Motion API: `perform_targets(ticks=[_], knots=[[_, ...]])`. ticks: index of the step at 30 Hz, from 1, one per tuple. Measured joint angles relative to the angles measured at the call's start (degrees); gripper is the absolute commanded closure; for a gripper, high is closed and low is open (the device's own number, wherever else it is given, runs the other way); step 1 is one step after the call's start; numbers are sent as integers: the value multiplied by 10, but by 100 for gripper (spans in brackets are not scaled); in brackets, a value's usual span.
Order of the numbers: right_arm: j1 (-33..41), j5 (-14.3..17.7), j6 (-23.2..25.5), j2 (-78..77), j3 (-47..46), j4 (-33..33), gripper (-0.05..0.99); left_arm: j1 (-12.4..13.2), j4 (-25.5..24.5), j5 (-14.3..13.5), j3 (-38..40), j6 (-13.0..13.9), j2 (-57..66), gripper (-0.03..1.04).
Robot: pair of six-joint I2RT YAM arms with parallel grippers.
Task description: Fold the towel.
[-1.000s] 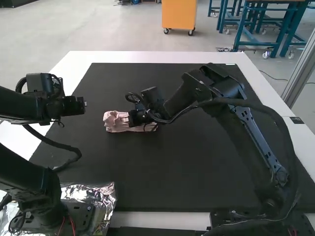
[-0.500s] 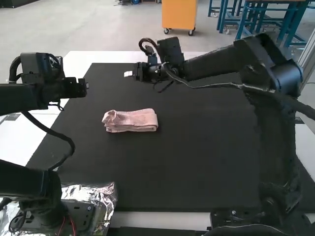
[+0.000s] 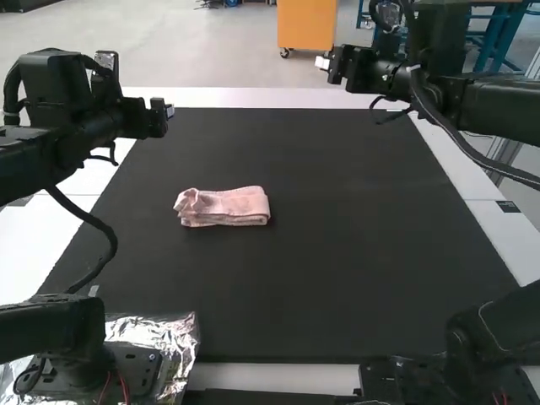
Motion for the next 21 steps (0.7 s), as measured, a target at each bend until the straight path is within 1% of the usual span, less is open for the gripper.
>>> perform_targets(ticks=[4,7,10,16,19,21], knots=[[-60,19,-7,-140,-47,-29,2,-6,22,0,-1,0,-82,4],[-101,24,-7,-256,-79,-44,2,-6,36,0,-8,0,-160,4],[-126,30,-5,-369,-117,-65,2,-6,33,1,-19,0,-235,4],[-163,48,5,-581,-177,-124,2,-6,20,2,-58,-20,-371,4],[-189,58,4,-667,-189,-165,2,-6,5,-3,-80,-27,-439,4],[-206,64,-1,-705,-194,-186,2,-6,-9,-9,-88,-38,-482,4]])
